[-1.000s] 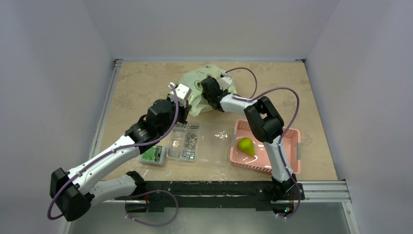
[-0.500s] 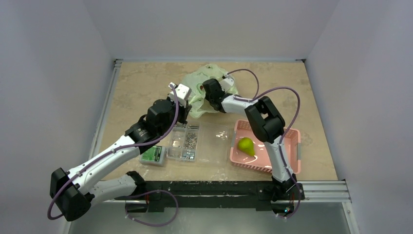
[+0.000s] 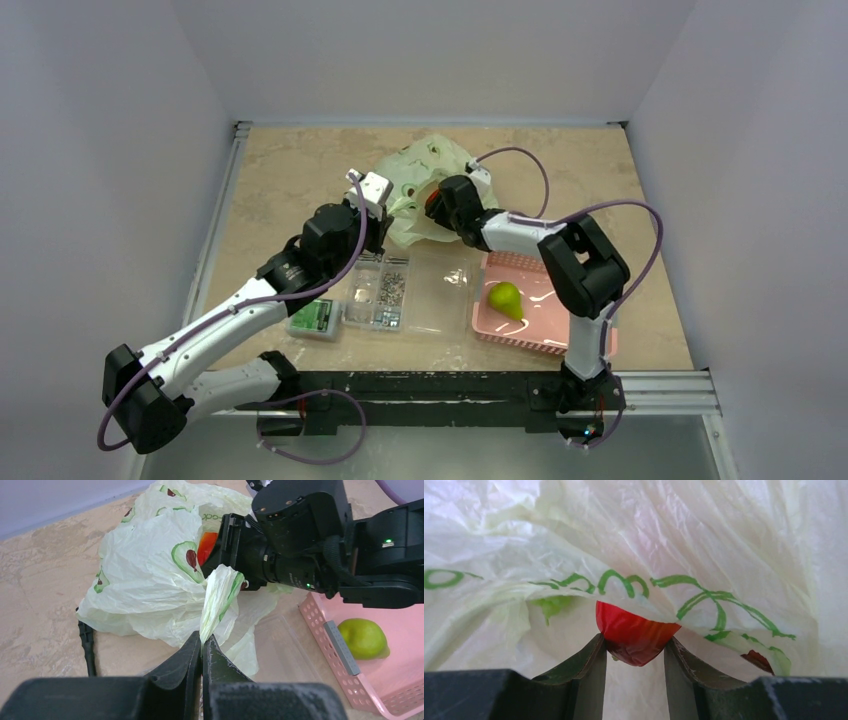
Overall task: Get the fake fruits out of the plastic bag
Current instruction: Take out the fake fruit from the plastic bag.
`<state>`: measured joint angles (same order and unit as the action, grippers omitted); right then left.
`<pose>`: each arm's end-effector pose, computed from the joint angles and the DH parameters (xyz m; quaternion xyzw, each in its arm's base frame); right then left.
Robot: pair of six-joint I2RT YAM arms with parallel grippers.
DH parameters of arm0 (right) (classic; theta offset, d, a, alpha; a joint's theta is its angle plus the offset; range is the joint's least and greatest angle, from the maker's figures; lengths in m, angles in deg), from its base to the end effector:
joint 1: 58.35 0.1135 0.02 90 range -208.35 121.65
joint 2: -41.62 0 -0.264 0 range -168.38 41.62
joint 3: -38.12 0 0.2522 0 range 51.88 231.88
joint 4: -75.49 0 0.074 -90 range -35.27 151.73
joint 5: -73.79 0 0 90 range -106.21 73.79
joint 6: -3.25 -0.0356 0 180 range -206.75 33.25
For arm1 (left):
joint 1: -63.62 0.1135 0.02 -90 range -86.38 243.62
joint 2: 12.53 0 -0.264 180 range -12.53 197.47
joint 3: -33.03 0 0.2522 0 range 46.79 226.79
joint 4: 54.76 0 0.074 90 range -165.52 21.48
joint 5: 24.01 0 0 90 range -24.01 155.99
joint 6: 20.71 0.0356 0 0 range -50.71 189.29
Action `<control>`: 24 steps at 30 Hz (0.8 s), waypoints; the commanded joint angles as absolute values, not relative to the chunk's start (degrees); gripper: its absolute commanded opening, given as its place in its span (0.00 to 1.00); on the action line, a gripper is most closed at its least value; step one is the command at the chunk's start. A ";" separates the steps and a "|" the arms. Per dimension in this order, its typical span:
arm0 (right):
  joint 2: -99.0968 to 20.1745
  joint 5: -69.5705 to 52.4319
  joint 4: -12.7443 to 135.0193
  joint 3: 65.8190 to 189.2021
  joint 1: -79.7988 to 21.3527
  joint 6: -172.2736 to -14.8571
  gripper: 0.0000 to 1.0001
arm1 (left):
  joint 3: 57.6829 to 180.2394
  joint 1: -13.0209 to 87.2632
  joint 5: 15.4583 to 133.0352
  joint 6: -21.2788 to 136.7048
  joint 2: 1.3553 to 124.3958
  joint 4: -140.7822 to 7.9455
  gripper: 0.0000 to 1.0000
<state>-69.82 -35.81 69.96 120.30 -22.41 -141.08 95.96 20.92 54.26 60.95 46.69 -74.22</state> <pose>0.3510 0.2397 0.1746 0.2174 0.8494 0.2172 0.4290 0.1823 -0.1583 0.3271 0.1754 0.7760 -0.1851 0.5769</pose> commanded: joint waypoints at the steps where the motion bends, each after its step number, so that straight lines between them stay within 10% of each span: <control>1: -63.90 -29.54 74.70 115.78 -22.32 -135.82 0.00 | 98.38 21.24 53.97 61.38 46.26 -73.27 0.00; 24: -40.06 -15.06 64.08 107.17 -22.06 -124.13 0.00 | 98.57 21.26 53.67 61.82 47.31 -73.44 0.00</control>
